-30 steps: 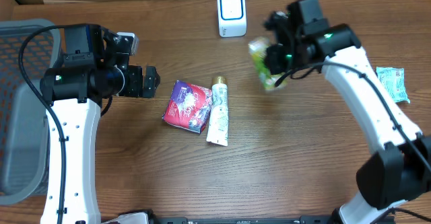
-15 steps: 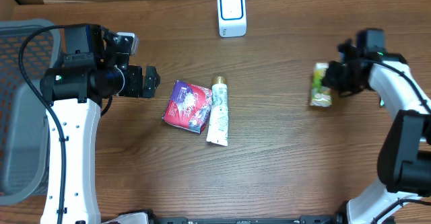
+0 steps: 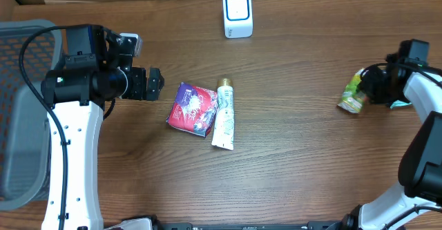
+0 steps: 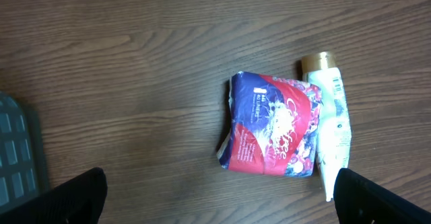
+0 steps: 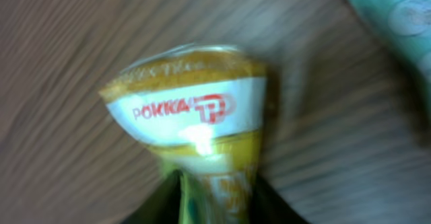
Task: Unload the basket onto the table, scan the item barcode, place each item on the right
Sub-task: 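Carry the carton right and release it near the wipes pack, then move the right gripper to the white tube and grasp it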
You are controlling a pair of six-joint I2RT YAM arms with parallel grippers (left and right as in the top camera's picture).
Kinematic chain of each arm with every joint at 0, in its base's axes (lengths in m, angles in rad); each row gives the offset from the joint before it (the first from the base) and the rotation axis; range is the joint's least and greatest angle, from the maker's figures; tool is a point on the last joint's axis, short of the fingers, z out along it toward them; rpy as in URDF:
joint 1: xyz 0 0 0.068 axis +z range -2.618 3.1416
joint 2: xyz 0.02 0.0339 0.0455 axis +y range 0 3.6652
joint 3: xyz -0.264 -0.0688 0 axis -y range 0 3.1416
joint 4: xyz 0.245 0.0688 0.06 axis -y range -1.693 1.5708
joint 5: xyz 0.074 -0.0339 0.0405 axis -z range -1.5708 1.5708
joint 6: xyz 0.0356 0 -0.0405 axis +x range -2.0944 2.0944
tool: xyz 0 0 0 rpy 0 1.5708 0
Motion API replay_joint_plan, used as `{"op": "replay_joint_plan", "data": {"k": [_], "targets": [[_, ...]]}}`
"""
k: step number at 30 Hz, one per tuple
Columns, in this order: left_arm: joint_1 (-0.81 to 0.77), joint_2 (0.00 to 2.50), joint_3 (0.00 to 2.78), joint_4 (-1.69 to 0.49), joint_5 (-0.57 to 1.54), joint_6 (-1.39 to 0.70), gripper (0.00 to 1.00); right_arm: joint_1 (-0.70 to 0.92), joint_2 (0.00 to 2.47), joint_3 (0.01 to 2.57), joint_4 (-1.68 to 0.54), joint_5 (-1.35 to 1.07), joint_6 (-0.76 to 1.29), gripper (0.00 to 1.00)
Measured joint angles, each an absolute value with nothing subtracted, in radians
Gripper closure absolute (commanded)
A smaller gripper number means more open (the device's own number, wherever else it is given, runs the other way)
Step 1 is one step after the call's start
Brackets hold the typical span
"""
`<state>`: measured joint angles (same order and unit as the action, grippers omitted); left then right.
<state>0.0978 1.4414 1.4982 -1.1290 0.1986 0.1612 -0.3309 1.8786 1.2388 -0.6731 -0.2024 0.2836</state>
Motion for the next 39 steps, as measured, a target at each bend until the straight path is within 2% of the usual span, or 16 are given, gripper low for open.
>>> {"op": "replay_joint_plan", "data": {"k": [4,7,13,16,22,31,39], "targets": [[0.098,1.441,1.498,-1.129,0.199,0.161,0.0,-0.358,1.879,1.239,-0.69,-0.189,0.312,0.6],[0.098,1.441,1.498,-1.129,0.199,0.161,0.0,-0.358,1.879,1.258,-0.757,-0.186,0.323,0.53],[0.098,1.441,1.498,-1.129,0.199,0.161,0.0,-0.342,1.862,1.409,-0.928,-0.198,0.342,0.12],[0.098,1.441,1.498,-1.129,0.199,0.161,0.01,-0.328,1.821,1.49,-0.986,-0.279,0.339,0.0],[0.098,1.441,1.498,-1.129,0.199,0.161,0.0,-0.233,1.763,1.526,-0.987,-0.55,0.275,0.0],[0.098,1.441,1.498,-1.129,0.199,0.161,0.0,0.121,1.824,1.419,-0.829,-0.67,0.244,0.0],[0.098,1.441,1.498,-1.129,0.199,0.161,0.0,0.324,1.975,1.39,-0.787,-0.716,0.24,0.15]]}}
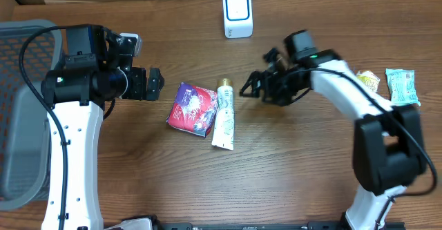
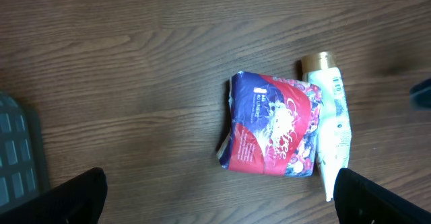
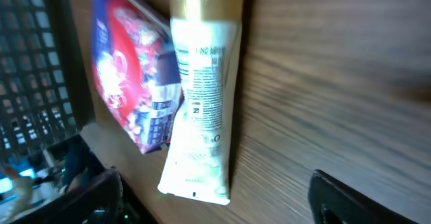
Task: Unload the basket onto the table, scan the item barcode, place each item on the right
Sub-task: 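Move the right gripper to the white tube and grasp it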
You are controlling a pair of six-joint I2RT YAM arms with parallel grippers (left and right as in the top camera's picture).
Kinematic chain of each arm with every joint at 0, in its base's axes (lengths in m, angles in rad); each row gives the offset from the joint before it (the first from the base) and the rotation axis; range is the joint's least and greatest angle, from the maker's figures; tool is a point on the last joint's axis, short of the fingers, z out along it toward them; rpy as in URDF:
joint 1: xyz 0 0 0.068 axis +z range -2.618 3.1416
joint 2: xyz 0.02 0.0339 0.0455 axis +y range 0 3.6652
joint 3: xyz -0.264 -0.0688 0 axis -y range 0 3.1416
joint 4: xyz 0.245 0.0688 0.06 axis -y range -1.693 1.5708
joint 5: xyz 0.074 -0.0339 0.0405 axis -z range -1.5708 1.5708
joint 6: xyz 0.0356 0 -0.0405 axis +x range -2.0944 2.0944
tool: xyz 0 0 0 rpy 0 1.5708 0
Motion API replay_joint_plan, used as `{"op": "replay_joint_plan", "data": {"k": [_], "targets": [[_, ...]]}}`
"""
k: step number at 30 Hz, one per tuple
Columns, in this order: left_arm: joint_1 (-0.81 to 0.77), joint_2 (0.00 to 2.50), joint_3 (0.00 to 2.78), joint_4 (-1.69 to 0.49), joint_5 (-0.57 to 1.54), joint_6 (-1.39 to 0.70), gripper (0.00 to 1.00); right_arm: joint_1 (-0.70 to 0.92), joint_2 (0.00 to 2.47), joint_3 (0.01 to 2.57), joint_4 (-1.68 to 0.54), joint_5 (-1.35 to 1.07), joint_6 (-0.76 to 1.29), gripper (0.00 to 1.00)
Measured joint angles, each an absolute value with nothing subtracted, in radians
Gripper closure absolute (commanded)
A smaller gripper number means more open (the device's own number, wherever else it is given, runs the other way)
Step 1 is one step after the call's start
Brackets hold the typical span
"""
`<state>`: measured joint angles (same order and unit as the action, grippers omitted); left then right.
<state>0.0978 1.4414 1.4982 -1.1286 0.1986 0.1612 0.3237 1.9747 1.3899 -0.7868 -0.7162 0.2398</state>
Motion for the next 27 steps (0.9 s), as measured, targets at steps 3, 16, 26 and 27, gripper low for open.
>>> {"op": "replay_joint_plan", "data": {"k": [3,16,26,27], "targets": [[0.098,1.441,1.498,-1.129,0.199,0.161,0.0,0.352,2.037,1.39,-0.763,-0.751,0.237,0.21],[0.098,1.441,1.498,-1.129,0.199,0.161,0.01,0.403,2.184,1.387,-0.566,-0.868,0.317,0.48],[0.098,1.441,1.498,-1.129,0.199,0.161,0.0,0.432,2.208,1.387,-0.535,-0.913,0.403,0.96],[0.098,1.441,1.498,-1.129,0.199,0.161,0.0,0.432,2.208,1.387,-0.534,-0.914,0.407,0.96]]}}
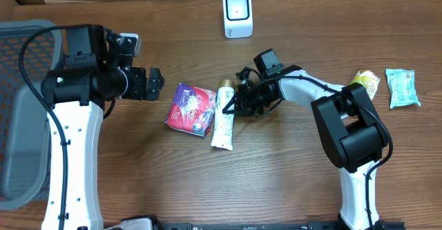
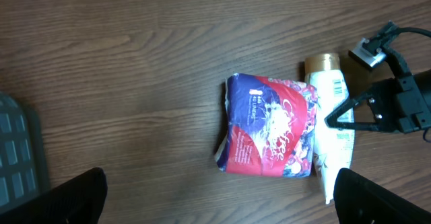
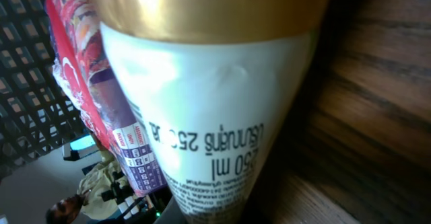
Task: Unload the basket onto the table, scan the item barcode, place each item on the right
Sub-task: 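Move the right gripper to the white tube and grasp it, then lift the white tube upright and raise it toward the scanner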
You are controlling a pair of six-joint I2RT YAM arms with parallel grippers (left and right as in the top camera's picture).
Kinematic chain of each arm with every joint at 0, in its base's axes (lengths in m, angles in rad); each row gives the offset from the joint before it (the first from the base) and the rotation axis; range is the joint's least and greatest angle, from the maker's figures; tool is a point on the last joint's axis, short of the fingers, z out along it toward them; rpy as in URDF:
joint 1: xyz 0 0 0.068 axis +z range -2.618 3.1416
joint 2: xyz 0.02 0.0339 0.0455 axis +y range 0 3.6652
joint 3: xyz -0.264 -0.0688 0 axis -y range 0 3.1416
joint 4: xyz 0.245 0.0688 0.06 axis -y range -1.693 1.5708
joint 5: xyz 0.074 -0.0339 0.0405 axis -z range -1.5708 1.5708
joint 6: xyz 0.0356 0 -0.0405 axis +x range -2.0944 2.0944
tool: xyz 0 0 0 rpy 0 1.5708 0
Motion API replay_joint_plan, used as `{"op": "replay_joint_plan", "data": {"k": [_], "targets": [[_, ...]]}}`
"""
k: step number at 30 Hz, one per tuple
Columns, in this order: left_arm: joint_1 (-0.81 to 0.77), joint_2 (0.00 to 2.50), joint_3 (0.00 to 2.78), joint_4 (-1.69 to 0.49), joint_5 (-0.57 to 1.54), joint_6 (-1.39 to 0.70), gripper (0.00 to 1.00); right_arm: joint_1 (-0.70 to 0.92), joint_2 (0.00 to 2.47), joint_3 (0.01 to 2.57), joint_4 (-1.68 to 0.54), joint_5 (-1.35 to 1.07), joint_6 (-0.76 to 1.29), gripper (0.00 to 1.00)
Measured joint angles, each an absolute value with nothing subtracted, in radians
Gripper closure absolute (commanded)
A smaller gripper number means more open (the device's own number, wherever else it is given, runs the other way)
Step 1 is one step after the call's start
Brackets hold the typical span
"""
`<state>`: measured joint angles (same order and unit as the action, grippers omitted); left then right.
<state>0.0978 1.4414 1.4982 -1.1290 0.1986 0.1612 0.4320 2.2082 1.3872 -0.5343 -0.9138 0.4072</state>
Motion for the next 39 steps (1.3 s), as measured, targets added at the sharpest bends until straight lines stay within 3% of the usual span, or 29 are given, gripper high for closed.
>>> {"op": "replay_joint_plan", "data": {"k": [7,13,16,18,20,27,31,39], "targets": [[0.098,1.441,1.498,-1.129,0.199,0.161,0.0,0.432,2.195,1.388,-0.571,-0.889,0.356,0.96],[0.098,1.441,1.498,-1.129,0.199,0.161,0.0,0.441,2.098,1.402,-0.747,-0.667,0.244,0.96],[0.098,1.441,1.498,-1.129,0.199,0.161,0.01,0.45,2.072,1.43,-0.799,-0.543,0.178,0.71],[0.098,1.441,1.498,-1.129,0.199,0.161,0.0,0.459,2.069,1.448,-0.807,-0.47,0.118,0.49],[0.098,1.441,1.498,-1.129,0.199,0.161,0.0,0.466,2.069,1.451,-0.809,-0.443,0.093,0.45],[0.098,1.441,1.498,-1.129,0.199,0.161,0.01,0.462,2.069,1.452,-0.877,-0.445,0.093,0.45],[0.098,1.441,1.498,-1.129,0.199,0.161,0.0,0.427,2.069,1.452,-0.928,-0.464,0.099,0.51],[0.098,1.441,1.498,-1.129,0.199,0.161,0.01,0.358,2.067,1.369,-0.801,-0.605,0.105,0.55]]}}
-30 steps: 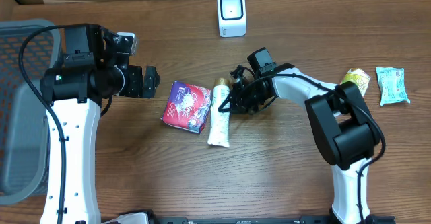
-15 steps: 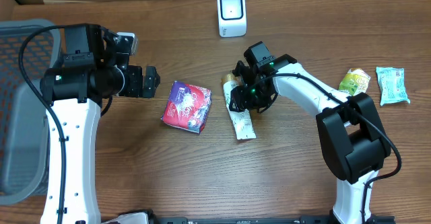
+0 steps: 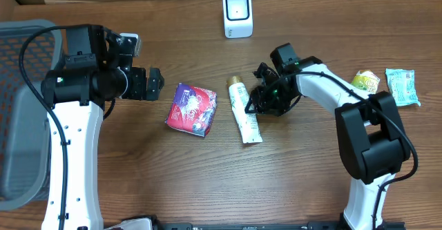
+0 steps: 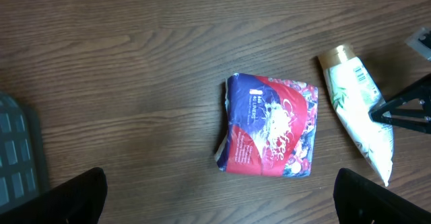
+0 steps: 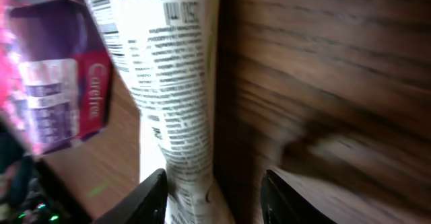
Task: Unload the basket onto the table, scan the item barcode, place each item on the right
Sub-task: 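Lift the white tube upright and raise it toward the scanner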
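Observation:
A white tube (image 3: 244,112) with a gold cap (image 3: 234,83) lies slanted mid-table. My right gripper (image 3: 258,103) is at its right side. In the right wrist view the tube (image 5: 176,83) runs up from between the fingers (image 5: 152,196), and my right gripper (image 5: 214,187) is shut on it. A red and purple packet (image 3: 193,109) lies just left of the tube, apart from it. The white scanner (image 3: 237,14) stands at the back. My left gripper (image 3: 153,82) hovers left of the packet (image 4: 269,126), open and empty, its fingers (image 4: 81,196) at the frame's bottom corners.
A grey mesh basket (image 3: 21,112) fills the left edge. At the far right lie a yellow-green drink pack (image 3: 366,81) and a teal packet (image 3: 402,86). A cardboard edge runs along the back left.
The tube lay against the packet's right side. It now lies further right, apart from the packet and turned. My right gripper has moved right with it. The left arm is unchanged.
My right gripper was at the yellow Pokka pack at the far right. Then the pack lay by the teal packet and the gripper was open near the tube. It then stood at the tube's cap, and now holds the tube away from the red packet.

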You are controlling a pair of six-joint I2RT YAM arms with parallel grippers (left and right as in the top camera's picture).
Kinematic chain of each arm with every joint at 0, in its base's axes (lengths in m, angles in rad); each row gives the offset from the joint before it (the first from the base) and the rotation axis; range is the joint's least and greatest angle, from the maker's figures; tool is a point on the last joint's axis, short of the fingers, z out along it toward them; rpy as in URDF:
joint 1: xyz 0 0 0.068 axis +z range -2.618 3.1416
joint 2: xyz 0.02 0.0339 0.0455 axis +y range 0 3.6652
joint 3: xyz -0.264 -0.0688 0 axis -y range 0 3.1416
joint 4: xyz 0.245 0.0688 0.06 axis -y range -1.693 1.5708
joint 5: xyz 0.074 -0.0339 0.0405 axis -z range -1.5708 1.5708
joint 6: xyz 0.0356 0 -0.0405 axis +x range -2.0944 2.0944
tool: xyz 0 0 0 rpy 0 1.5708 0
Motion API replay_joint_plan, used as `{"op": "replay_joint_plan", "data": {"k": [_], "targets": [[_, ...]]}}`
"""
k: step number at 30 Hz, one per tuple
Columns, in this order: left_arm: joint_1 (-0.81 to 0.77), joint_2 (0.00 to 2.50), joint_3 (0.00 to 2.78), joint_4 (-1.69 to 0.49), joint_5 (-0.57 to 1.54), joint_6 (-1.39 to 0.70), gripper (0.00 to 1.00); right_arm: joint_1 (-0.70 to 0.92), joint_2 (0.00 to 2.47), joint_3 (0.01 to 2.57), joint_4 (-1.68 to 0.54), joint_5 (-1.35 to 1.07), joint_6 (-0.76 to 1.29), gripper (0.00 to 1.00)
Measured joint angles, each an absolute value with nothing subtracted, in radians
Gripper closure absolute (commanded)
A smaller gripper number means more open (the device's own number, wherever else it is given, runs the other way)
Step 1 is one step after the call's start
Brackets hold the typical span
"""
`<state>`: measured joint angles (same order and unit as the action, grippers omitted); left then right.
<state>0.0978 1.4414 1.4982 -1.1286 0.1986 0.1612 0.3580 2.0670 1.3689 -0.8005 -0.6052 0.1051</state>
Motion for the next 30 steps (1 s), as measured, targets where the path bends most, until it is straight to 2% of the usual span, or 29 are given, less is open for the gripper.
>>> {"op": "replay_joint_plan", "data": {"k": [5,9,12,14,19,30], "targets": [[0.098,1.441,1.498,-1.129,0.199,0.161,0.0,0.354,2.067,1.353,-0.751,-0.683,0.122,0.63],[0.098,1.441,1.498,-1.129,0.199,0.161,0.01,0.355,2.067,1.353,-0.749,-0.704,0.145,0.77],[0.098,1.441,1.498,-1.129,0.199,0.161,0.0,0.355,2.067,1.353,-0.748,-0.716,0.155,0.82],[0.098,1.441,1.498,-1.129,0.199,0.161,0.0,0.355,2.067,1.353,-0.747,-0.723,0.159,0.82],[0.098,1.441,1.498,-1.129,0.199,0.161,0.0,0.355,2.067,1.353,-0.719,-0.73,0.187,0.71],[0.098,1.441,1.498,-1.129,0.199,0.161,0.0,0.395,2.079,1.353,-0.685,-0.676,0.329,0.72]]}}
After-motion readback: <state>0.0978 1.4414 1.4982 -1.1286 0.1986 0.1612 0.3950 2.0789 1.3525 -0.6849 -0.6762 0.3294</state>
